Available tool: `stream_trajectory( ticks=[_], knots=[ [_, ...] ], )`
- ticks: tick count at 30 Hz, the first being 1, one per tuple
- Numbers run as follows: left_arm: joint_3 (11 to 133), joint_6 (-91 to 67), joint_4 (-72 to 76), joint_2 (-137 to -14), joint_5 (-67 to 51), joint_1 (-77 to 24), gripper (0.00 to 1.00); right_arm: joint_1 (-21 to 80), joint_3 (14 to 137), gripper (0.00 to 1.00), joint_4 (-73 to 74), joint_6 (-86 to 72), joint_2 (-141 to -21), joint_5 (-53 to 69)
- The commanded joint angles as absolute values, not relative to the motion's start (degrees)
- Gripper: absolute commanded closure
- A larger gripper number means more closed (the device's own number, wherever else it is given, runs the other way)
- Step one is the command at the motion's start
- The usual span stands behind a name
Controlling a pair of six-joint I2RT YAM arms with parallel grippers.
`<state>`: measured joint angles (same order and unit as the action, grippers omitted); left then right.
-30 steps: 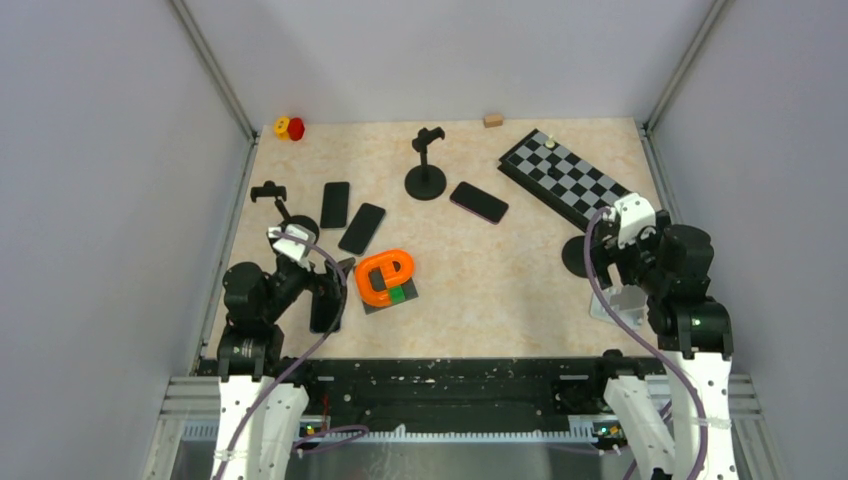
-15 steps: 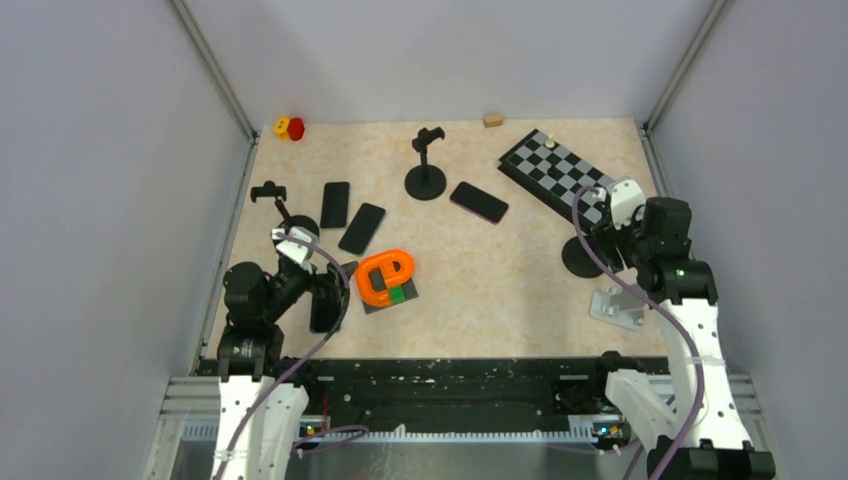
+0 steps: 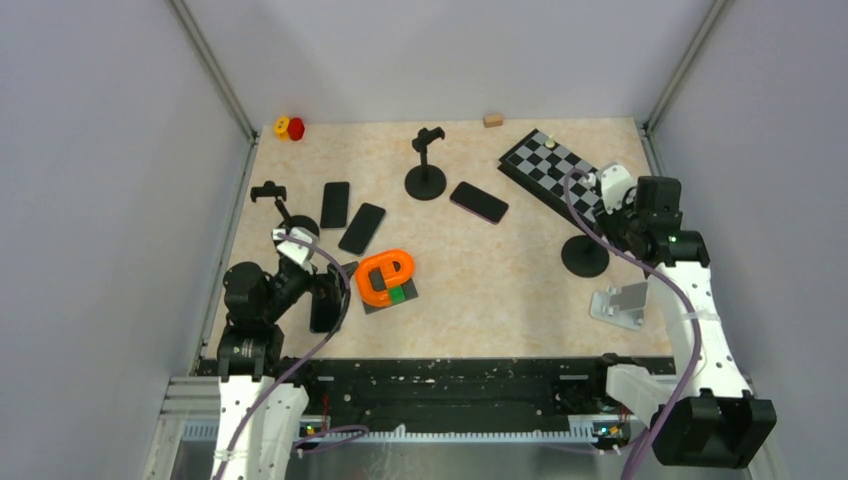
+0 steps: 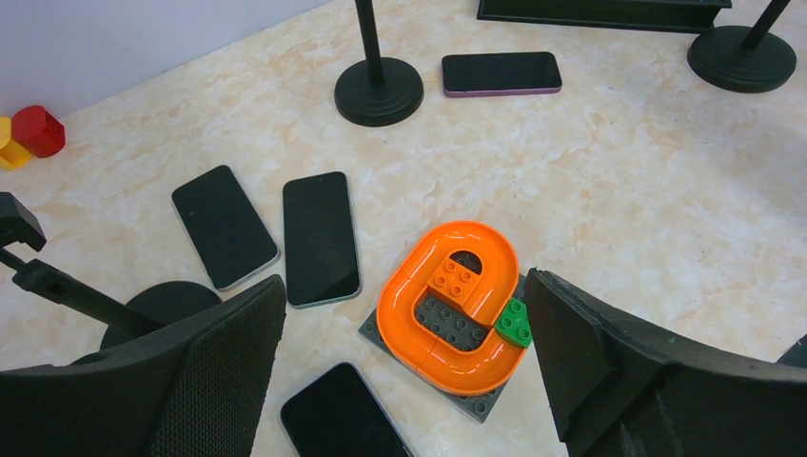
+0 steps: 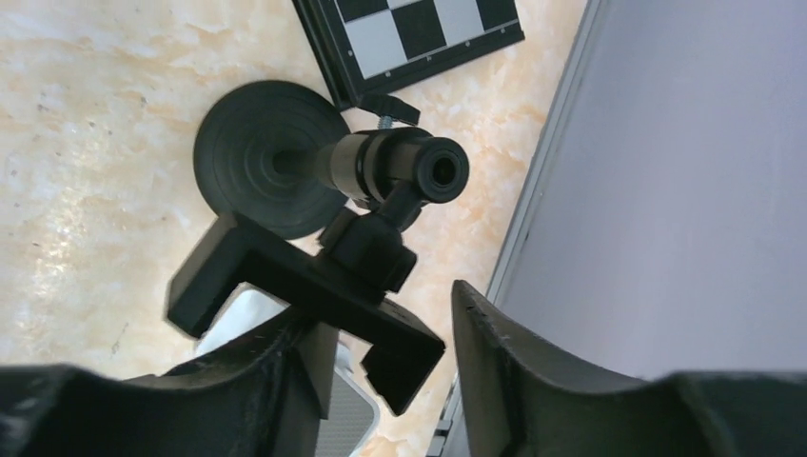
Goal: Place the phone on the phone stand
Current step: Pick up the phone stand at the center of the board.
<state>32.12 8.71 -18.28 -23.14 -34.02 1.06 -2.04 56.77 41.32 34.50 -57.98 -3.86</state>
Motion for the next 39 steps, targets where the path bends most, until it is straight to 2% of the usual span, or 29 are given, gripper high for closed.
stream_trajectory(
  ticks=[1,3,9,27,39],
  knots=[
    [33.3,9.2,-17.7,-23.3,-35.4,1.4,0.01,-1.7,62.0,0.57,40.3,35.5,-58.0,0.7],
    [33.3,9.2,-17.7,-23.4,-35.5,1.5,0.01,-1.7,62.6,0.65,41.0,35.4,-57.9,3.4],
    [33.4,9.3,-17.7,-23.9,-35.7,1.4,0.01,-0.3,63.8,1.0,41.9,32.3,-57.6,7.7],
    [36.7,8.6,-16.8,-31.4,-33.2,1.3,0.01,21.0,66.1,1.0,34.6,16.5,-58.3,11.8],
    [45.9,7.4,-12.4,-52.4,-28.7,1.1,0.01,27.7,62.7,1.0,25.9,3.8,-59.6,10.1]
  ],
)
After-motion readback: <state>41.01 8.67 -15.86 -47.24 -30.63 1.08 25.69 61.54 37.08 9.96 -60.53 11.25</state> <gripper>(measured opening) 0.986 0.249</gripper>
